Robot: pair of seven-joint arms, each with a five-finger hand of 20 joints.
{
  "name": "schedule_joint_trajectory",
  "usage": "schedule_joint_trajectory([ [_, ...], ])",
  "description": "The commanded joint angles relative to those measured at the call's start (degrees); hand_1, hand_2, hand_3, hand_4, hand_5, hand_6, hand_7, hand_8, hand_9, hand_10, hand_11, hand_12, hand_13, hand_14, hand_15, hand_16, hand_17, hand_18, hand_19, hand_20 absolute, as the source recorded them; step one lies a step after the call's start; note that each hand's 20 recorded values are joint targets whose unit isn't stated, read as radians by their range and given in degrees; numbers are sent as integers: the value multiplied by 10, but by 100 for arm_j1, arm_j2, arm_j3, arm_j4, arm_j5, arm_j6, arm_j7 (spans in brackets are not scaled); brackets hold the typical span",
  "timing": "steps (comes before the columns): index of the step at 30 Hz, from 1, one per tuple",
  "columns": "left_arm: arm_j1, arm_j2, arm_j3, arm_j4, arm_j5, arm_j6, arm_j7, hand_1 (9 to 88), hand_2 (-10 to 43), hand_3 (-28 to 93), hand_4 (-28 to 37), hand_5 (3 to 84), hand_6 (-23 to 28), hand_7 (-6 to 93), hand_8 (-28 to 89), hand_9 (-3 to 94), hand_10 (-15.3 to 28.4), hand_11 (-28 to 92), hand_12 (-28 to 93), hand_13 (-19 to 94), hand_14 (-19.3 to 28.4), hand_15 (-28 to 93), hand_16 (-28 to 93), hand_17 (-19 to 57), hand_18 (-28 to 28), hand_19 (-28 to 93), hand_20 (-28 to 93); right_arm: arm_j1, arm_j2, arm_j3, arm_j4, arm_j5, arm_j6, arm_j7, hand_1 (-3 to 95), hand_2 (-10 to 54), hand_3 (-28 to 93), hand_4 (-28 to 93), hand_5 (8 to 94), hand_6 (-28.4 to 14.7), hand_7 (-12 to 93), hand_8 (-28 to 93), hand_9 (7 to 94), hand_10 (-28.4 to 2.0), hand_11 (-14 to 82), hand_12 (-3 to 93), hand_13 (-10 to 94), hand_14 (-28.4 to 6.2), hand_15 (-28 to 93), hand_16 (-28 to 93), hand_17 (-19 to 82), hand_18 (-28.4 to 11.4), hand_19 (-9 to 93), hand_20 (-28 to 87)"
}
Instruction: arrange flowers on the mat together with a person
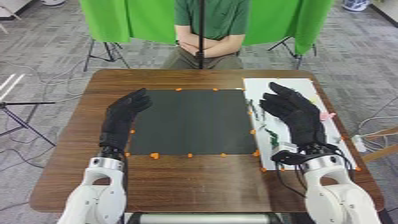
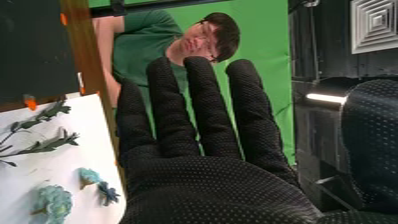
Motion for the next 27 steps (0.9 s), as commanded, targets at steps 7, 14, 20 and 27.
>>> schedule_joint_trajectory([
  [7, -104, -192, -61, 77, -23, -29, -152, 272, 7, 675, -201, 493, 46, 151, -55, 460, 138, 194, 129, 369, 187, 217, 5, 70, 116, 93, 175, 188, 84, -126, -19, 227, -123, 164, 102, 86, 714, -137, 460, -15, 126, -66, 495, -157, 64, 174, 396, -172, 118, 231, 156, -170, 157, 266],
  [14, -123, -123, 29, 120, 183, -66, -128, 272, 7, 674, -200, 492, 45, 152, -55, 460, 138, 194, 129, 370, 189, 218, 5, 69, 116, 94, 175, 68, 101, -242, -47, -17, -191, 26, 102, 88, 713, -138, 462, -15, 127, -66, 494, -157, 64, 175, 396, -171, 118, 231, 156, -172, 158, 266],
  [20, -43, -294, -159, -18, 532, -155, -307, 273, 8, 674, -200, 492, 46, 151, -55, 459, 138, 194, 129, 369, 187, 216, 5, 68, 117, 95, 174, 185, -8, -188, -27, -45, -364, 347, 102, 89, 713, -138, 464, -15, 128, -66, 494, -158, 64, 175, 395, -171, 118, 231, 155, -173, 159, 265],
  [27, -58, -172, -35, 93, 373, 4, -224, 271, 7, 678, -201, 490, 44, 152, -55, 458, 138, 194, 129, 368, 188, 216, 5, 68, 117, 95, 173, 107, 157, -264, 5, 17, -122, 229, 101, 89, 713, -138, 465, -15, 129, -66, 496, -158, 65, 175, 396, -171, 118, 231, 154, -175, 164, 267],
])
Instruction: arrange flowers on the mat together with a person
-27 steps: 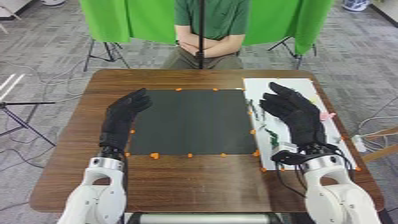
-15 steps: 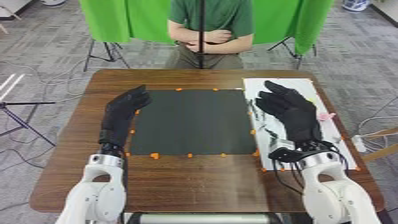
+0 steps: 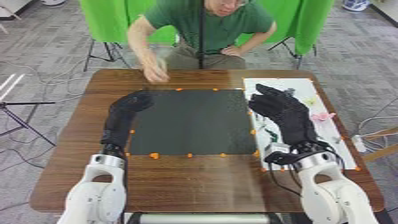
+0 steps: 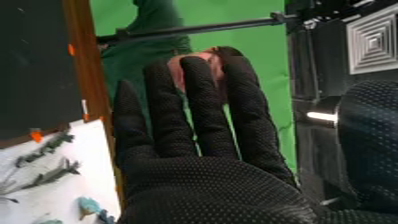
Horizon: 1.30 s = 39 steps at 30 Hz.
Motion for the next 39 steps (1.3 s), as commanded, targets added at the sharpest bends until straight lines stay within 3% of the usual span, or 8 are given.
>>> schedule_joint_trajectory([
  [1, 89, -39, 96, 40, -245, 204, -113, 272, 7, 677, -202, 490, 44, 153, -55, 458, 138, 194, 129, 369, 188, 216, 5, 68, 117, 95, 173, -17, 79, -58, 21, -26, 214, 93, 101, 89, 713, -138, 466, -14, 129, -66, 496, -158, 65, 175, 396, -171, 118, 231, 154, -175, 164, 267],
  [4, 50, -4, 127, 46, -219, -14, -117, 271, 6, 679, -201, 491, 44, 155, -56, 459, 137, 194, 129, 368, 187, 215, 4, 68, 116, 95, 173, -88, 37, -23, 9, 7, 93, 68, 101, 89, 713, -137, 467, -14, 130, -66, 497, -158, 65, 175, 397, -171, 119, 231, 154, -175, 164, 266],
  [5, 56, 17, 115, 37, -189, -78, -174, 272, 5, 680, -200, 492, 44, 155, -56, 459, 137, 194, 129, 367, 187, 215, 4, 68, 116, 94, 172, -135, 13, -24, -6, -54, 96, 59, 102, 90, 712, -138, 467, -14, 130, -67, 497, -158, 64, 175, 397, -171, 119, 232, 154, -176, 165, 266],
  [9, 57, 38, 147, 5, -255, 138, -144, 272, 1, 685, -201, 493, 46, 153, -56, 457, 137, 194, 130, 365, 186, 213, 3, 68, 115, 92, 171, -99, 24, -41, 32, -99, 86, 24, 103, 90, 709, -137, 468, -16, 128, -66, 496, -158, 64, 175, 397, -173, 119, 232, 153, -176, 167, 265],
  [13, 78, 101, 149, -10, -227, 100, -154, 272, 0, 687, -202, 494, 46, 151, -55, 458, 138, 194, 129, 364, 185, 213, 3, 68, 115, 91, 171, -120, 20, 1, 26, -122, 84, 21, 103, 90, 709, -137, 468, -17, 126, -65, 496, -157, 64, 175, 398, -173, 118, 231, 153, -176, 168, 264],
  [25, 195, 64, 181, -70, -230, 92, -105, 272, -4, 690, -205, 496, 48, 148, -53, 457, 140, 192, 130, 363, 186, 213, 3, 68, 114, 86, 171, -134, 7, 130, 17, -156, 131, -15, 104, 90, 708, -136, 469, -19, 123, -64, 495, -156, 65, 176, 398, -174, 118, 231, 151, -178, 174, 263],
  [39, 343, 49, 74, -138, -267, 94, -145, 275, 0, 685, -205, 497, 48, 148, -52, 459, 143, 193, 130, 363, 189, 219, 3, 67, 115, 90, 173, -265, -24, 346, -60, -229, 288, -50, 106, 86, 712, -137, 469, -16, 126, -65, 495, -155, 65, 175, 398, -172, 119, 232, 152, -176, 171, 261],
])
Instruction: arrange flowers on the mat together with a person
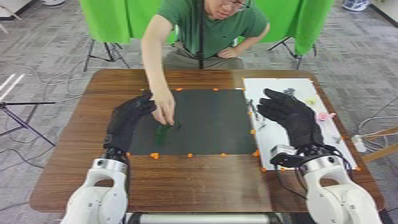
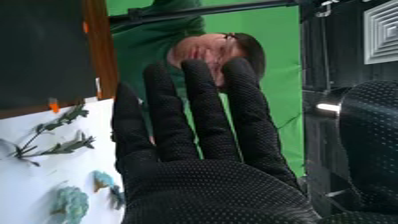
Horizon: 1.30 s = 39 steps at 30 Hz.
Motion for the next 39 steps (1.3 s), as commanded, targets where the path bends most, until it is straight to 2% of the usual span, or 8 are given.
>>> schedule_joint_trajectory([
  [1, 158, -47, -68, -27, -20, 34, -58, 275, 0, 685, -205, 497, 48, 148, -52, 459, 143, 193, 131, 363, 189, 219, 3, 67, 115, 91, 173, -106, -39, 89, -81, -87, 130, -80, 106, 86, 713, -136, 469, -16, 127, -65, 496, -155, 65, 176, 398, -172, 119, 232, 152, -175, 170, 261],
  [6, 201, -49, -138, -45, -20, 99, -32, 275, 1, 683, -206, 497, 48, 148, -52, 459, 143, 193, 131, 363, 189, 219, 3, 67, 116, 91, 173, -111, -38, 98, -87, -109, 99, -70, 108, 84, 713, -138, 469, -16, 128, -66, 497, -155, 65, 176, 398, -172, 119, 232, 153, -175, 169, 262],
  [9, 171, -77, -175, -24, -5, 86, -58, 275, 3, 681, -205, 496, 48, 149, -52, 459, 143, 192, 130, 363, 189, 220, 3, 67, 115, 92, 173, -148, -41, 115, -108, -120, 102, -70, 109, 81, 716, -138, 469, -16, 129, -66, 497, -155, 65, 176, 399, -172, 119, 232, 153, -174, 168, 263],
  [14, 183, -78, -206, -36, -10, 130, -42, 276, 4, 680, -204, 495, 48, 149, -53, 460, 142, 193, 131, 364, 189, 219, 3, 67, 116, 93, 173, -145, -37, 116, -109, -123, 95, -64, 111, 79, 716, -138, 469, -15, 129, -66, 497, -154, 65, 177, 399, -171, 119, 232, 153, -174, 167, 263],
  [33, 225, -67, -215, -63, -13, 150, -105, 276, 11, 671, -204, 493, 49, 149, -55, 460, 142, 193, 130, 366, 190, 222, 5, 66, 117, 97, 174, -167, -31, 120, -126, -122, 56, -24, 112, 78, 718, -140, 468, -13, 133, -69, 497, -155, 65, 178, 398, -170, 119, 232, 154, -173, 163, 266],
  [36, 242, -59, -238, -74, -12, 168, -101, 276, 12, 670, -203, 493, 48, 149, -55, 460, 141, 194, 130, 367, 190, 222, 5, 66, 117, 96, 173, -157, 26, 153, -176, -292, 245, -191, 114, 79, 716, -140, 468, -13, 135, -69, 497, -155, 65, 178, 398, -169, 119, 232, 154, -173, 163, 266],
  [39, 282, -32, -269, -97, -13, 191, -114, 276, 14, 667, -204, 492, 48, 149, -55, 460, 142, 193, 130, 368, 191, 223, 6, 65, 118, 98, 174, -131, 177, 270, -299, -650, 658, -414, 123, 71, 722, -140, 471, -13, 139, -69, 496, -154, 65, 177, 395, -154, 119, 231, 159, -172, 166, 267],
])
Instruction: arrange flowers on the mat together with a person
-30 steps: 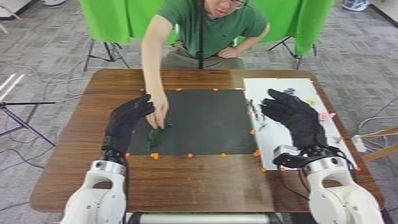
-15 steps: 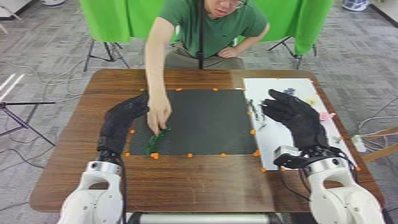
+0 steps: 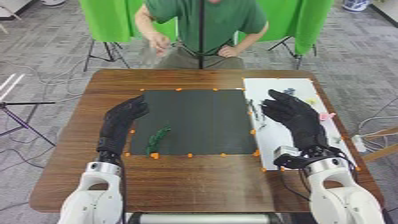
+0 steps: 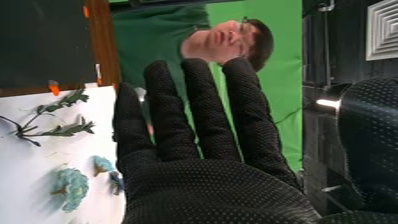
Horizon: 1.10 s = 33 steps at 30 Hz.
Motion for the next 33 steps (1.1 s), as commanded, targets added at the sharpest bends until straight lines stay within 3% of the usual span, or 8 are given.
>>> schedule_joint_trajectory([
  [1, 144, 9, -73, -54, -11, 108, -84, 276, 14, 666, -203, 492, 48, 149, -56, 460, 142, 193, 130, 369, 191, 224, 6, 65, 118, 98, 174, -45, 237, 234, -305, -731, 744, -436, 136, 57, 724, -140, 472, -13, 142, -70, 497, -154, 65, 178, 395, -153, 120, 230, 162, -171, 174, 274],
  [7, 246, 53, -94, -109, -33, 181, -103, 275, 16, 663, -202, 491, 48, 149, -57, 460, 143, 193, 129, 370, 192, 223, 7, 64, 119, 101, 174, -181, 728, 743, -744, -2967, 1486, -115, 223, -63, 707, -157, 481, -11, 176, -82, 532, -147, 119, 213, 495, -142, 163, 267, 190, -163, 349, 376],
  [8, 226, 24, -116, -99, -1, 116, -145, 275, 16, 663, -202, 491, 48, 149, -57, 460, 143, 193, 129, 370, 191, 223, 7, 64, 119, 102, 174, -260, 816, 798, -797, -3471, 1666, 9, 232, -80, 702, -166, 486, -10, 183, -84, 545, -146, 138, 220, 513, -141, 179, 282, 190, -165, 383, 391],
  [12, 260, 18, -142, -136, 26, 100, -175, 274, 16, 664, -201, 489, 47, 150, -57, 459, 143, 193, 129, 370, 191, 224, 7, 64, 119, 102, 173, -608, 1154, 1095, -866, -5568, 1963, 566, 268, -95, 688, -228, 517, -6, 210, -90, 590, -139, 207, 237, 572, -132, 287, 290, 204, -173, 490, 425],
  [16, 287, 24, -176, -162, 38, 133, -181, 275, 17, 663, -201, 489, 48, 150, -57, 459, 143, 194, 130, 370, 191, 223, 7, 64, 119, 103, 173, -829, 1409, 1260, -853, -6927, 1449, 1136, 311, -95, 702, -272, 567, 1, 232, -92, 638, -134, 261, 258, 619, -121, 382, 290, 237, -172, 553, 462],
  [22, 307, 64, -147, -182, 35, 126, -196, 273, 15, 666, -202, 490, 48, 150, -56, 461, 142, 195, 131, 370, 191, 223, 7, 64, 119, 103, 173, -1032, 1640, 1482, -741, -7280, 361, 1317, 362, -95, 697, -280, 603, 8, 235, -96, 675, -120, 271, 269, 654, -110, 428, 295, 258, -176, 588, 493],
  [33, 283, 95, -111, -167, 25, 107, -210, 274, 16, 663, -202, 490, 48, 149, -56, 461, 142, 194, 130, 370, 191, 222, 8, 64, 119, 104, 171, -781, 1886, 1164, -168, -7166, -30, 1545, 374, -95, 678, -283, 639, 27, 237, -104, 716, -112, 267, 269, 680, -106, 459, 302, 277, -180, 606, 518],
])
